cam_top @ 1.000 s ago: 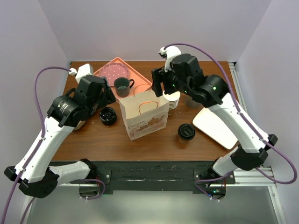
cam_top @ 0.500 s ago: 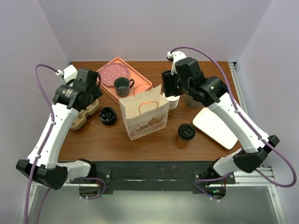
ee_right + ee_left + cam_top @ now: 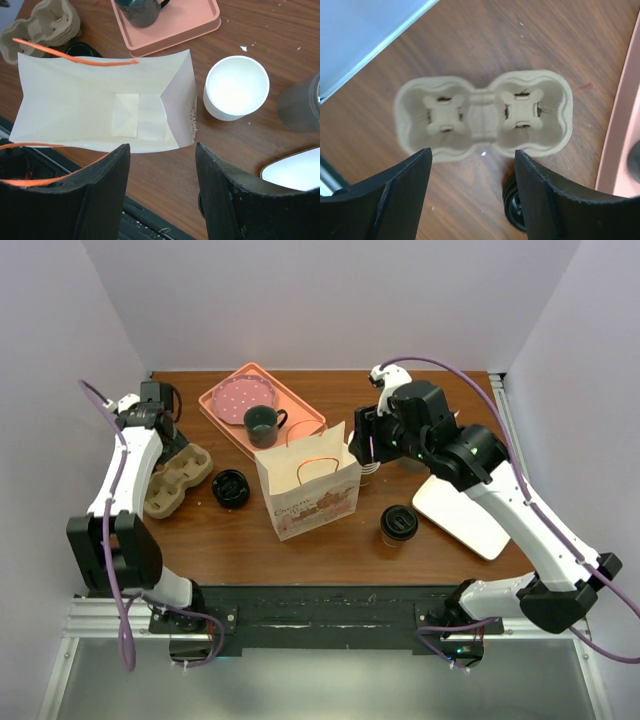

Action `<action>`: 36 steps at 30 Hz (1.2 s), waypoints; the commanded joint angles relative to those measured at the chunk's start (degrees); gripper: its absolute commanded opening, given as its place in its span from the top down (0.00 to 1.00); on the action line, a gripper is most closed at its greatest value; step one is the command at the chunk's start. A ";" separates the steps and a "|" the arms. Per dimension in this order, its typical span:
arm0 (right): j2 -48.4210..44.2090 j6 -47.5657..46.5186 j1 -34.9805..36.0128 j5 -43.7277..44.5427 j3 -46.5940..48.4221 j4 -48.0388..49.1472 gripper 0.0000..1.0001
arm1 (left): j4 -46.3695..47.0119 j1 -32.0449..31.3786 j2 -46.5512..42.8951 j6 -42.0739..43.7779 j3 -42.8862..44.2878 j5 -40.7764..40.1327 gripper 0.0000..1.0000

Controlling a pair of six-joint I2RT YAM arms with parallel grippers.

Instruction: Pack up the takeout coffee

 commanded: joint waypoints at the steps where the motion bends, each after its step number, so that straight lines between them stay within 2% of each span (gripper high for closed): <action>1: -1.70 2.19 0.10 -3.47 -1.75 4.31 0.41 | 7.51 1.62 7.16 6.77 2.92 3.46 0.30; 13: -1.43 1.40 0.10 -4.09 -4.21 5.28 0.41 | 14.63 5.22 9.81 8.45 -4.27 11.72 0.36; 20: -0.91 1.40 0.10 -3.21 -4.13 5.19 0.41 | 15.95 5.14 10.43 9.60 -6.13 11.46 0.37; 36: -2.05 2.10 0.01 -2.06 -6.32 5.81 0.41 | 15.17 5.22 13.24 11.62 -3.93 10.23 0.42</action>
